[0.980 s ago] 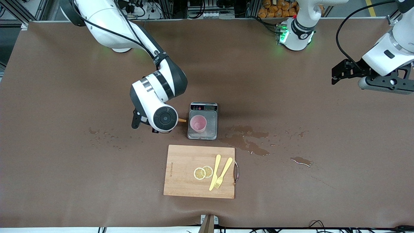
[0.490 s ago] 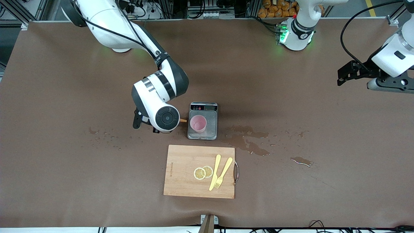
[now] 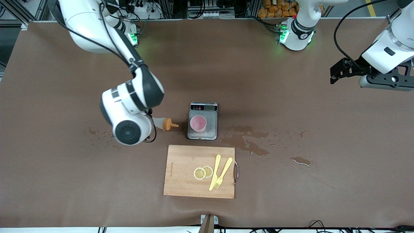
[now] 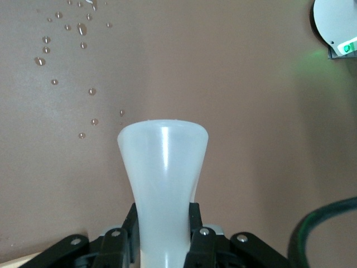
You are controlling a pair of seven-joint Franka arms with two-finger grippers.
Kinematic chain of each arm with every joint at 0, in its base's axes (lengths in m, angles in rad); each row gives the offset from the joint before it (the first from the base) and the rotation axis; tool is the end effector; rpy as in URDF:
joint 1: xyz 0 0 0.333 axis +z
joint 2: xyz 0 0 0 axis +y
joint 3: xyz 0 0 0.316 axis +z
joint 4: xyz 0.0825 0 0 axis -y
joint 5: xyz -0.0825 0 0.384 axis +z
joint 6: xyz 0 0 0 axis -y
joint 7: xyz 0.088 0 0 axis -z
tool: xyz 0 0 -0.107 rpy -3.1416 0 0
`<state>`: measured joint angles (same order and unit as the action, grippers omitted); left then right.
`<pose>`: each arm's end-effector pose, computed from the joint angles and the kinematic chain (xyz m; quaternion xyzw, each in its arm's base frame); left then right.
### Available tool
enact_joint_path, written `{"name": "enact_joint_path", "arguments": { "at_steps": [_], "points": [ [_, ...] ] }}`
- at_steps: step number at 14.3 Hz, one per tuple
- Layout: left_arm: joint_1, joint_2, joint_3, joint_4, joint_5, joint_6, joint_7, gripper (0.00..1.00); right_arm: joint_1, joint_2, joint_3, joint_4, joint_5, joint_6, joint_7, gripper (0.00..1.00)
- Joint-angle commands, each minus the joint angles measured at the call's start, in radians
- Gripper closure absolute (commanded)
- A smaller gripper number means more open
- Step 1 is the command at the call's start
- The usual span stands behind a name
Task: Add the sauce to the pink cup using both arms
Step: 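Carry the bottle back from the cup with the right gripper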
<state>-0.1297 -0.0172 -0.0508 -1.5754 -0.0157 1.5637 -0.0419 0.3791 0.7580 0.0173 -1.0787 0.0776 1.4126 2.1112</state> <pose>0.5393 -0.1004 0.6312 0.9976 -0.0693 0.0019 0.0077 0.6487 0.2777 0.3512 0.6367 -0.7405 -0.1083 0.1857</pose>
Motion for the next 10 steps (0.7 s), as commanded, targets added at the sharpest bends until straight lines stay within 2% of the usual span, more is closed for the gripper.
{"name": "enact_joint_path", "arguments": {
  "at_steps": [1, 3, 6, 10],
  "points": [
    [0.007, -0.015, -0.014, 0.006, 0.016, -0.021, -0.007, 0.0, -0.096, -0.037, 0.015, 0.0, 0.152, -0.017, -0.142, 0.76],
    [0.012, -0.015, -0.014, 0.006, 0.016, -0.021, -0.003, 0.0, -0.15, -0.048, 0.012, -0.001, 0.221, -0.018, -0.23, 0.76],
    [0.013, -0.013, -0.012, 0.006, 0.016, -0.021, 0.001, 0.0, -0.201, -0.048, 0.012, -0.009, 0.255, -0.018, -0.327, 0.77],
    [0.01, -0.015, -0.023, 0.008, 0.016, -0.021, 0.001, 0.0, -0.333, -0.046, 0.01, -0.035, 0.425, -0.024, -0.511, 0.77]
  ]
}}
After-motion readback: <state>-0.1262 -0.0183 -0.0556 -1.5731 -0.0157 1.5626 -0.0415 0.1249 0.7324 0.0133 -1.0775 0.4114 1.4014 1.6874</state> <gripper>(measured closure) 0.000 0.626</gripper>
